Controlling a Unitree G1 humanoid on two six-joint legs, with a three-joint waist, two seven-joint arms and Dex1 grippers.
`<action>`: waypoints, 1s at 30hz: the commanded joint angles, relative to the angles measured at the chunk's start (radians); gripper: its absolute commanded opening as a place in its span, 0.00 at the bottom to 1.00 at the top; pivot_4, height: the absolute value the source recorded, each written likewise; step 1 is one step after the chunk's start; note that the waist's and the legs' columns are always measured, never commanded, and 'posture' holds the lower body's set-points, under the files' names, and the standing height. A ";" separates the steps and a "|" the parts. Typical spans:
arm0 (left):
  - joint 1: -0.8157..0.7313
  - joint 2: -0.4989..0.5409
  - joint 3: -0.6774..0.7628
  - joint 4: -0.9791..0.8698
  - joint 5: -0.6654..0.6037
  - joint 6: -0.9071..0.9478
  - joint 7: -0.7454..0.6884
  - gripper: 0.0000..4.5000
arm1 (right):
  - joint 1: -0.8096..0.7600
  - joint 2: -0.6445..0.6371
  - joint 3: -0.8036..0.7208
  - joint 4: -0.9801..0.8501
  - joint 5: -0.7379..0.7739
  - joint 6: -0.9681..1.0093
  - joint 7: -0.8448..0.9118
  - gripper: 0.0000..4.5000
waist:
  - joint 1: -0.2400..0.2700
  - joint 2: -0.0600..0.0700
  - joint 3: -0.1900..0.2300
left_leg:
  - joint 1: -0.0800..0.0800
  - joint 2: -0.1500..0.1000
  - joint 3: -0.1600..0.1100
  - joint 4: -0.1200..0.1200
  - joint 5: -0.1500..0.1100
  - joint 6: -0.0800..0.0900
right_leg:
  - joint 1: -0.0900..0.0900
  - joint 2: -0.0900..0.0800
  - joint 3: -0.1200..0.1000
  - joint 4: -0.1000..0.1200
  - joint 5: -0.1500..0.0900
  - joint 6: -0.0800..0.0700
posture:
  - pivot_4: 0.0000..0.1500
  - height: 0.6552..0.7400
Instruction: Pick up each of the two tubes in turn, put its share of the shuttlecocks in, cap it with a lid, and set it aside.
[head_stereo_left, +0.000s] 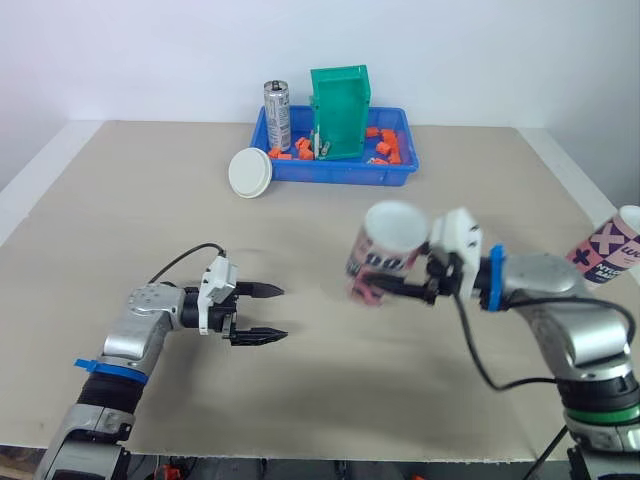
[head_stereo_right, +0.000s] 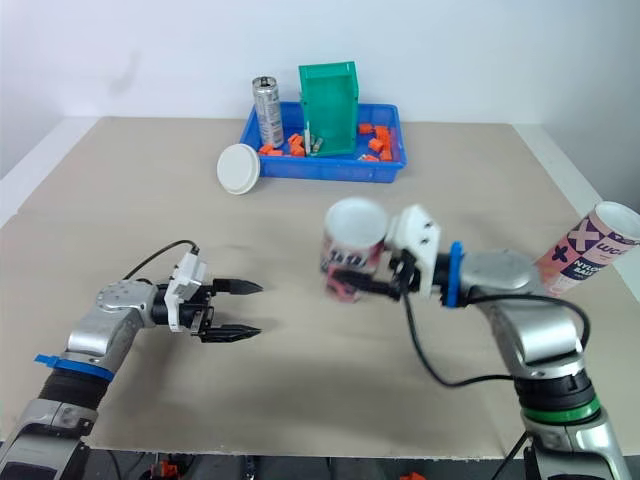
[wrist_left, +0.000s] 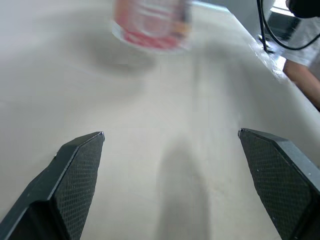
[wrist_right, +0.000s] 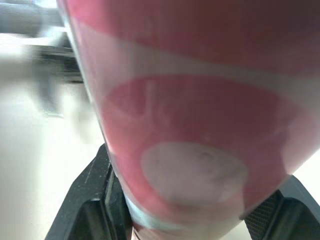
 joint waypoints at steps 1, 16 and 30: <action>0.007 0.004 0.041 -0.086 -0.039 -0.002 0.045 1.00 | -0.038 -0.026 -0.076 0.146 -0.072 -0.065 -0.088 0.59 | 0.000 0.000 0.000 | 0.000 0.000 0.000 0.000 0.000 0.000 | 0.000 0.000 0.000 0.000 0.000 0.000 | 1.00 0.63; -0.071 0.020 0.111 -0.357 -0.205 0.249 0.283 1.00 | -0.207 0.005 -0.204 0.748 -0.210 -0.241 -0.455 0.59 | -0.002 0.001 0.001 | -0.001 -0.001 0.001 -0.001 0.000 0.000 | 0.000 0.000 0.002 0.000 0.001 -0.001 | 1.00 0.63; -0.069 0.088 0.099 -0.379 -0.196 0.295 0.303 1.00 | -0.205 0.021 -0.225 0.845 -0.177 -0.235 -0.454 0.81 | -0.003 0.001 0.002 | 0.000 -0.001 0.001 0.000 0.000 0.000 | 0.001 0.000 0.002 0.000 0.001 -0.001 | 1.00 0.63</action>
